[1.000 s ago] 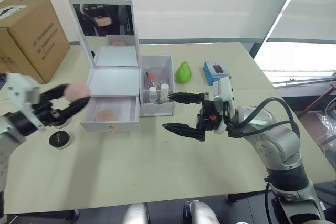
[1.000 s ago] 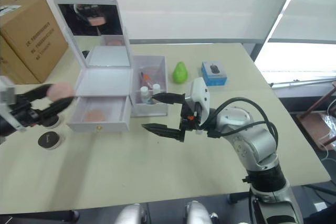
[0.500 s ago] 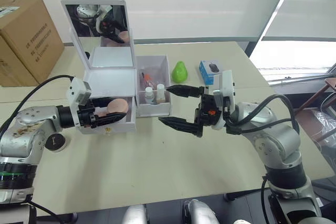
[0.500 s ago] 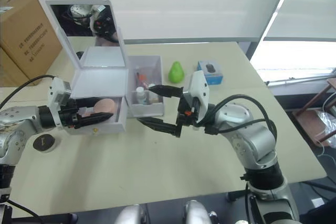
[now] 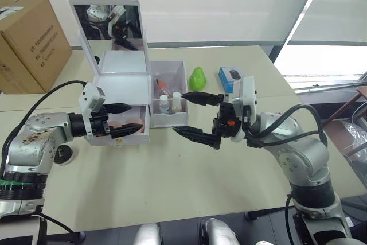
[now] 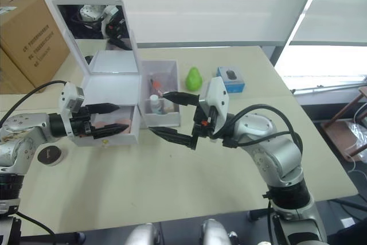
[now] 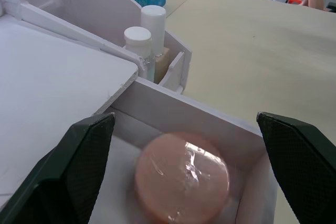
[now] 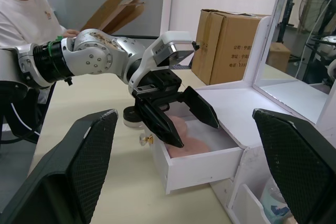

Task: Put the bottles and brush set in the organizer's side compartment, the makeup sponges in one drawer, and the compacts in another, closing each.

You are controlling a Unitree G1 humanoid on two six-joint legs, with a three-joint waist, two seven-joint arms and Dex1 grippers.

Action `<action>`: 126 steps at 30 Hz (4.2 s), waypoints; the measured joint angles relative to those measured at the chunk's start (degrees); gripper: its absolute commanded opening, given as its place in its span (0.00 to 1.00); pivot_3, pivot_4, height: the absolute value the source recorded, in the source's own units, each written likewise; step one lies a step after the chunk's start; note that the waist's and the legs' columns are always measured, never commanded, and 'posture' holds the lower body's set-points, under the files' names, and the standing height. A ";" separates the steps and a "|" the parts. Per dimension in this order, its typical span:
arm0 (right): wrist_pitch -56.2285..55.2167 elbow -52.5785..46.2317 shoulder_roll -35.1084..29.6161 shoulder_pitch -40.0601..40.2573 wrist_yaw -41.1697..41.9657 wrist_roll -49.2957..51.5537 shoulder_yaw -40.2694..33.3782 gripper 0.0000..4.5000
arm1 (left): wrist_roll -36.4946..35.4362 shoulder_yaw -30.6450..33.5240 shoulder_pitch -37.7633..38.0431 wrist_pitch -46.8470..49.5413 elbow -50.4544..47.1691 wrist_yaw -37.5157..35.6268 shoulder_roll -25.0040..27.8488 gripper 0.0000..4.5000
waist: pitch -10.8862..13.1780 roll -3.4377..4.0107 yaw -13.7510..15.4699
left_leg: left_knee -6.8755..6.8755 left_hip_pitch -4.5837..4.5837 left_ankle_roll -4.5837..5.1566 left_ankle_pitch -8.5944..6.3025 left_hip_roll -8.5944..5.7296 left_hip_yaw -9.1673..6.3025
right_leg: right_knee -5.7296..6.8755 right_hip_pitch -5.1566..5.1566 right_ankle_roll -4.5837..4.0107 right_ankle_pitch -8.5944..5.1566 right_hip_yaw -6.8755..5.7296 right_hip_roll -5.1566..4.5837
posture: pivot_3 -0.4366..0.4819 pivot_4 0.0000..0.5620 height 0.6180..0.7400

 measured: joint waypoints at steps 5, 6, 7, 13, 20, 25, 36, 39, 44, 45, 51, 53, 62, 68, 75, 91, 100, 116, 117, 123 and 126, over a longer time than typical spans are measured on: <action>0.00 -0.01 -0.02 0.02 -0.01 0.00 0.00 1.00 | -2.55 5.71 -0.10 2.23 -1.67 -0.38 2.76 1.00 | 0.01 0.00 -0.03 | 0.00 0.02 0.00 0.00 0.00 -0.03 | 0.00 0.00 0.00 0.00 0.00 0.00 | 0.48 0.27 1.00; 0.00 0.00 0.02 0.00 -0.02 -0.01 0.04 1.00 | -3.32 6.67 0.06 2.88 -2.09 -0.51 3.26 1.00 | 0.01 0.02 -0.02 | 0.00 0.02 0.00 0.00 -0.01 -0.02 | 0.00 0.01 0.00 0.00 0.00 -0.01 | 0.48 0.27 1.00; 0.00 -0.12 0.02 0.15 -0.01 -0.02 0.12 1.00 | -5.08 8.30 1.38 4.75 -3.50 -1.35 4.60 1.00 | 0.01 -0.01 -0.11 | 0.00 0.01 0.00 0.00 0.01 -0.02 | 0.00 -0.03 0.00 0.00 0.00 0.01 | 0.48 0.27 1.00; -0.01 -0.56 -0.17 1.68 -0.25 -0.13 0.07 1.00 | -9.93 20.09 18.91 11.87 -9.23 -9.03 12.94 0.64 | 0.07 0.15 -0.62 | -0.03 0.30 0.00 0.00 0.04 -0.03 | 0.03 -0.05 -0.13 -0.09 -0.02 0.00 | 0.48 0.27 1.00; -0.02 -0.62 0.14 1.59 -0.24 -0.18 0.23 1.00 | -5.91 19.45 26.24 6.47 -10.08 -10.91 12.27 0.14 | 0.12 0.17 0.66 | -0.05 0.01 -0.12 -0.07 0.05 0.04 | -0.15 -0.26 -0.20 -0.16 -0.11 -0.19 | 0.48 0.27 1.00; -0.02 -0.62 0.21 1.51 -0.34 -0.70 0.39 1.00 | -1.78 14.58 23.00 1.80 -9.68 -7.20 8.17 0.01 | 0.13 0.16 0.86 | -0.04 -0.04 -0.04 -0.03 0.03 0.06 | -0.08 -0.11 -0.19 -0.15 -0.10 -0.13 | 0.48 0.27 1.00; 0.02 -1.88 -0.13 1.77 -1.29 -1.14 0.07 1.00 | 8.22 4.95 9.83 -6.66 -0.88 1.36 2.01 0.01 | 0.10 0.11 0.70 | -0.02 -0.04 -0.02 -0.01 0.01 0.02 | 0.01 0.00 -0.18 -0.13 -0.07 -0.04 | 0.48 0.27 1.00; 0.20 -2.09 -0.27 1.81 -1.85 -1.14 -0.05 1.00 | 9.85 3.34 6.40 -7.93 1.55 3.05 0.04 0.01 | 0.09 0.09 0.66 | -0.02 -0.06 -0.01 -0.01 0.01 0.01 | 0.03 0.00 -0.17 -0.12 -0.07 -0.02 | 0.48 0.27 1.00; 0.97 -2.93 -0.77 1.93 -2.81 -1.10 -0.17 1.00 | 12.87 1.29 1.30 -11.21 7.60 4.52 -1.69 0.01 | 0.06 0.04 0.42 | -0.01 -0.03 0.00 0.00 0.01 -0.01 | 0.04 0.02 -0.16 -0.11 -0.05 0.02 | 0.48 0.27 1.00; 1.17 -3.07 -0.78 2.01 -2.98 -1.09 -0.19 1.00 | 13.27 1.22 1.11 -11.61 8.15 4.57 -1.73 0.01 | 0.05 0.03 0.33 | -0.01 -0.01 0.00 0.00 0.01 -0.01 | 0.05 0.03 -0.16 -0.11 -0.04 0.02 | 0.48 0.27 1.00; 2.13 -4.04 -0.81 2.78 -4.39 -1.04 -0.35 1.00 | 13.86 0.91 0.00 -12.39 11.26 4.01 -1.77 0.01 | 0.04 0.01 0.17 | -0.01 -0.03 0.01 0.01 0.01 -0.04 | 0.06 0.03 -0.17 -0.10 -0.04 0.02 | 0.48 0.27 1.00; 2.22 -4.10 -0.82 2.94 -4.69 -1.03 -0.36 1.00 | 13.92 0.74 -0.60 -12.79 11.99 3.83 -1.80 0.01 | 0.04 0.01 0.22 | -0.01 -0.04 0.01 0.01 0.00 -0.03 | 0.04 0.04 -0.16 -0.10 -0.04 0.01 | 0.48 0.27 1.00; 2.26 -4.89 -1.14 3.63 -5.14 -0.91 -1.04 1.00 | 14.91 -0.88 -2.83 -14.30 14.92 3.24 -3.03 0.01 | 0.04 0.01 0.85 | 0.02 -0.07 0.01 0.01 -0.01 -0.03 | 0.05 0.09 -0.15 -0.09 -0.04 -0.02 | 0.48 0.27 1.00; 2.49 -5.13 -1.36 3.77 -5.65 -0.33 -1.70 1.00 | 15.89 -1.46 -4.09 -15.63 17.31 2.86 -3.92 0.01 | 0.03 0.00 1.05 | 0.04 -0.08 0.01 0.01 -0.01 -0.04 | 0.06 0.10 -0.14 -0.09 -0.04 -0.01 | 0.48 0.27 1.00; 2.51 -5.15 -1.37 3.77 -6.10 0.13 -1.74 1.00 | 16.14 -1.77 -5.01 -16.15 18.40 2.88 -4.31 0.01 | 0.03 0.00 1.38 | 0.08 -0.10 0.02 0.01 -0.01 -0.04 | 0.06 0.09 -0.13 -0.08 -0.04 -0.01 | 0.48 0.27 1.00; 2.80 -6.15 -5.33 8.11 -6.02 3.05 -5.46 1.00 | 9.96 9.04 7.41 -7.29 5.43 7.17 -0.55 0.01 | 0.06 -0.03 0.71 | 0.05 -0.06 0.01 0.01 -0.01 -0.04 | 0.01 0.06 -0.12 -0.09 -0.05 -0.07 | 0.48 0.27 1.00; 3.45 -6.26 -5.77 8.12 -6.70 3.40 -5.54 1.00 | 14.22 4.40 0.62 -11.86 12.19 10.99 -4.57 0.01 | 0.04 -0.07 0.67 | 0.06 -0.04 0.02 0.01 -0.01 -0.09 | 0.05 0.08 -0.12 -0.08 -0.04 0.03 | 0.48 0.27 1.00; 4.39 -7.43 -5.81 8.69 -7.33 3.48 -5.54 1.00 | 14.67 4.64 0.12 -13.29 13.75 12.13 -6.16 0.01 | 0.02 -0.10 0.59 | 0.06 -0.06 0.02 0.01 -0.01 -0.09 | 0.05 0.08 -0.11 -0.07 -0.03 0.02 | 0.48 0.27 1.00; 4.38 -7.45 -5.95 8.80 -7.24 3.47 -5.57 1.00 | 13.47 5.78 1.43 -12.27 12.60 11.67 -5.73 0.01 | 0.02 -0.11 0.42 | 0.06 -0.05 0.02 0.01 0.00 -0.09 | 0.05 0.08 -0.11 -0.07 -0.03 0.03 | 0.48 0.27 1.00; 3.99 -7.09 -10.68 13.32 -4.99 3.98 -12.07 1.00 | 3.56 17.66 11.81 -4.61 7.65 3.96 2.21 0.01 | 0.04 -0.09 -0.11 | 0.05 0.02 0.02 0.01 0.06 -0.11 | 0.03 0.02 -0.16 -0.11 -0.05 0.05 | 0.48 0.27 1.00; 1.78 -5.43 -13.29 19.48 -2.53 3.58 -17.64 1.00 | 2.60 24.94 18.33 -5.41 8.87 1.16 6.75 0.14 | 0.05 -0.07 0.07 | 0.02 0.06 0.00 0.00 0.04 -0.08 | -0.05 -0.07 -0.19 -0.15 -0.09 -0.04 | 0.48 0.27 1.00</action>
